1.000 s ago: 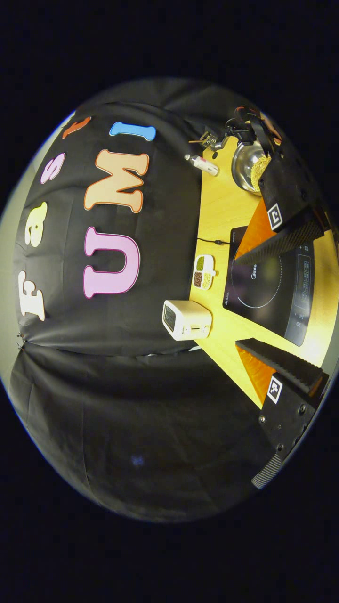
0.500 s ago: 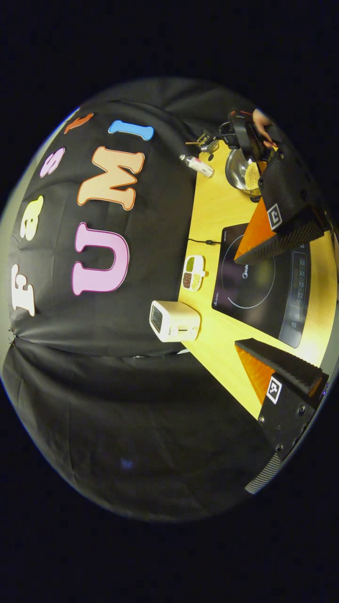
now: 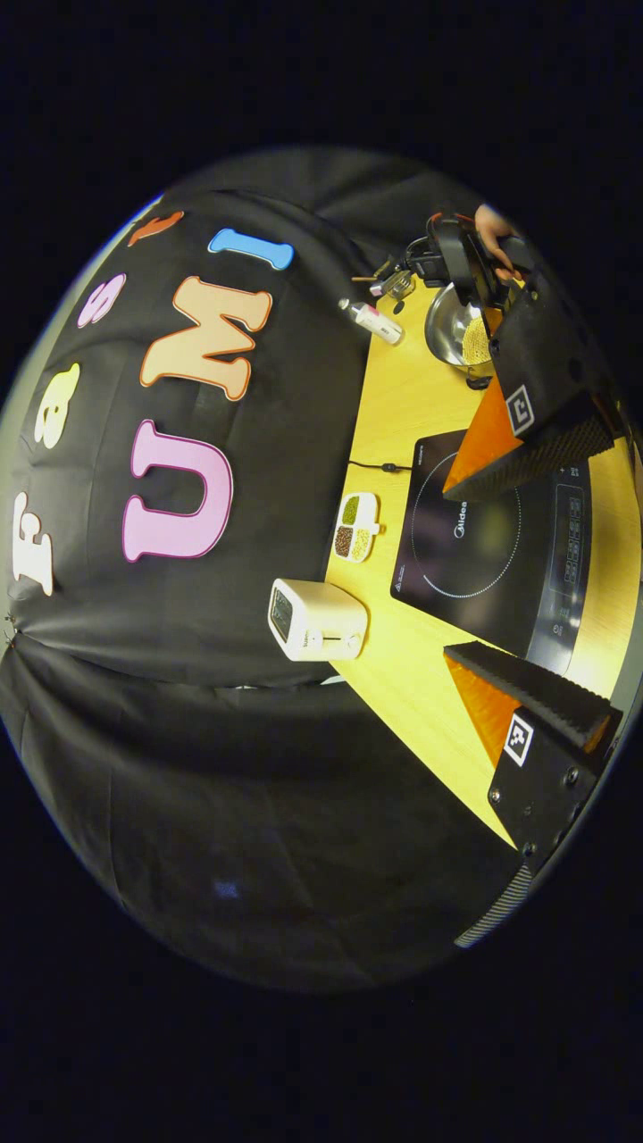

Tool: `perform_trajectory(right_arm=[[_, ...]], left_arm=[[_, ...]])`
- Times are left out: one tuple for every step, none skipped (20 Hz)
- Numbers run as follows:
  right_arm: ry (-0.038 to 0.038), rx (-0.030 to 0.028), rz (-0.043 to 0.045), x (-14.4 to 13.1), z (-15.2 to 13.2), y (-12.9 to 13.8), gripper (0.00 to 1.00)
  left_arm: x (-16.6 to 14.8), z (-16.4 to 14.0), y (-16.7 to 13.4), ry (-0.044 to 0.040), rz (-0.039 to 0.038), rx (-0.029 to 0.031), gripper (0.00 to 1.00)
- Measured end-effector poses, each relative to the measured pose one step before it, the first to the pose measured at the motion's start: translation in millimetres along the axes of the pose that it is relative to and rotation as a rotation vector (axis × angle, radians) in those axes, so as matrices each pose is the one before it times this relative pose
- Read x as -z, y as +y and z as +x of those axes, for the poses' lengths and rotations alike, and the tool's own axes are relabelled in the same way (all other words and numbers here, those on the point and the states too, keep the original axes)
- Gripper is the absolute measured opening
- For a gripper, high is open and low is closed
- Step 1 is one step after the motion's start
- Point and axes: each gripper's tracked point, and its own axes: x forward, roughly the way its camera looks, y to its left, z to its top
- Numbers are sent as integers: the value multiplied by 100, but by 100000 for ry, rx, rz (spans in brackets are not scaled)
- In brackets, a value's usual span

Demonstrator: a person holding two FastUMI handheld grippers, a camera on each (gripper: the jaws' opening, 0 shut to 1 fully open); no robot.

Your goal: First push the handle of the pot to place it horizontally, then grasp the pot with both hands and set it on the induction cooktop.

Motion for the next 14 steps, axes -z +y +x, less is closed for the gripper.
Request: perform_trajectory(right_arm=[[1427,-773,-893,461,-396,65,3],[492,-1385,-1027,460,-750,-37,0],[1059,-506,-1724,393,-187,-3,14],[677,-913,-1735,582,-670,-135,21],[-15,-505,-1259,275,-674,-189,20],[-632,105,-803,213,-591,-471,20],[-292,-2346,-678,-12,-847,41,20],[483,-1787,-1366,301,-756,-132,31],[483,-1609,-1367,233,-736,-218,49],[480,-1182,-1448,451,-730,-366,67],[347,-445,-1306,127,-774,-616,86],[-110,-94,-663,-51,-855,-664,92],[-563,-207,-121,-148,-869,-686,94],[-703,-270,604,-128,-838,-751,94]], left_arm=[[110,188,-152,454,-208,360,96],[86,85,-203,513,-304,405,96],[187,-33,-147,891,-497,414,96],[211,37,-106,1162,-862,405,97],[376,174,-348,1266,-1162,488,97],[254,129,-282,1270,-1272,507,96],[267,166,-285,1338,-1146,737,97],[316,74,-508,1416,-799,1360,96],[443,115,-552,1387,-602,1324,96],[276,139,-521,1576,-466,1459,96],[382,159,-587,1594,-395,1754,96],[230,204,-726,1567,-244,1823,97],[329,327,-636,1679,-7,1748,97],[269,204,-721,1808,300,1695,96]])
